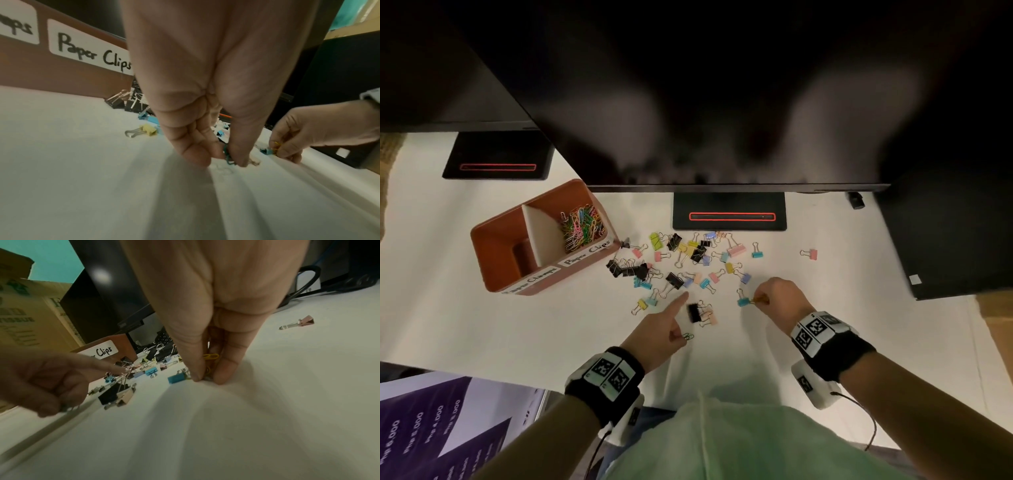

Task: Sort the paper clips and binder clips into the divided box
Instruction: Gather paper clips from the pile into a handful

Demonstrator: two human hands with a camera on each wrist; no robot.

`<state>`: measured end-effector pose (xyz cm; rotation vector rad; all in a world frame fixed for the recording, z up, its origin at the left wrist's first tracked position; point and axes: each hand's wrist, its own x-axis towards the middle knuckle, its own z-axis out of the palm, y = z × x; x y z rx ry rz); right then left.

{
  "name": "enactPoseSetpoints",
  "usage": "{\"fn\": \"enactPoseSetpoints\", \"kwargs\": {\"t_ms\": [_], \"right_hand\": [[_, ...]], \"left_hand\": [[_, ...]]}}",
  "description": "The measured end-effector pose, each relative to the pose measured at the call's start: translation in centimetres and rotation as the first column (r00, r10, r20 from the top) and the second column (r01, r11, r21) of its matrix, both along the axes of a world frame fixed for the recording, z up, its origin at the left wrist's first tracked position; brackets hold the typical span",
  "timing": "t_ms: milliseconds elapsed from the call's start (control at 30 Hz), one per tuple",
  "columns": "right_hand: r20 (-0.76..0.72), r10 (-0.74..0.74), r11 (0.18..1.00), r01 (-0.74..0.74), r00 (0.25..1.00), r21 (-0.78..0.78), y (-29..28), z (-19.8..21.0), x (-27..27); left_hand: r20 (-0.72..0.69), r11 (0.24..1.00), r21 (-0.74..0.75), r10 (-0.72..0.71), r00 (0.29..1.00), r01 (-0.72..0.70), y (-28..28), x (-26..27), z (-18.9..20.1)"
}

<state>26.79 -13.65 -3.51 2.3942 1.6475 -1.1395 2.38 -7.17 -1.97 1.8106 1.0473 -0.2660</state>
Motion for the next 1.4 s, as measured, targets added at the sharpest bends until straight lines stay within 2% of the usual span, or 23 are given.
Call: {"fn": "enactPoseSetpoints", "kwargs": {"t_ms": [167,233,300,433,567,733,833,933,1033,1133,1300,1400], "right_hand": [[0.005,0.059,0.998,-0.059,0.998,0.000,-0.3,0.2,-0.2],[0.003,0.066,0.998,-0.066,0.998,-0.006,0.0,0.5,-0.2],[-0.008,0.047,0.998,-0.046,0.999,0.032,0.8,1.1,-0.4],[-0.017,0.035,0.977,-0.031,0.999,0.211,4.4,3.2,-1.6],[-0.083,0.082,0.938,-0.049,0.993,0.343,9.1,3.9,-4.0],[-0.101,0.142,0.954,-0.109,0.985,0.281,12.2,2.3,-7.0],[-0.104,0.196,0.954,-0.165,0.975,0.250,11.1,1.3,-8.4],[-0.072,0.286,0.926,-0.256,0.956,0.277,8.9,1.1,-9.1],[-0.104,0.215,0.925,-0.168,0.971,0.341,7.8,1.6,-8.3],[-0.057,0.080,0.927,-0.053,0.995,0.372,7.9,2.2,-6.5],[-0.001,-0.135,0.952,0.130,0.991,0.279,9.1,1.4,-4.2],[-0.019,-0.130,0.958,0.130,0.991,0.254,8.6,1.1,-4.5]], "left_hand": [[0.077,0.959,0.092,0.261,0.962,-0.268,2.3,-1.8,0.4],[0.060,0.944,0.107,0.307,0.950,-0.312,3.8,-2.6,0.1],[0.025,0.956,0.076,0.282,0.959,-0.283,5.0,-3.1,-0.1],[0.022,0.993,0.002,0.122,0.992,-0.122,5.4,-3.9,-0.1],[0.007,0.995,0.018,0.103,0.995,-0.103,5.7,-5.2,0.1],[0.007,0.989,0.055,0.139,0.990,-0.140,7.2,-6.7,0.2],[-0.015,0.979,0.078,0.190,0.982,-0.189,8.6,-7.1,-0.4],[-0.063,0.986,0.072,0.155,0.986,-0.151,9.3,-7.5,-0.5],[-0.030,0.992,0.072,0.108,0.994,-0.105,9.3,-7.9,-0.1],[0.055,0.991,0.073,0.110,0.992,-0.114,9.6,-7.6,0.8],[0.055,0.991,0.060,0.115,0.992,-0.118,11.1,-5.7,0.6],[0.035,0.997,0.055,0.047,0.998,-0.049,11.5,-5.1,0.2]]}}
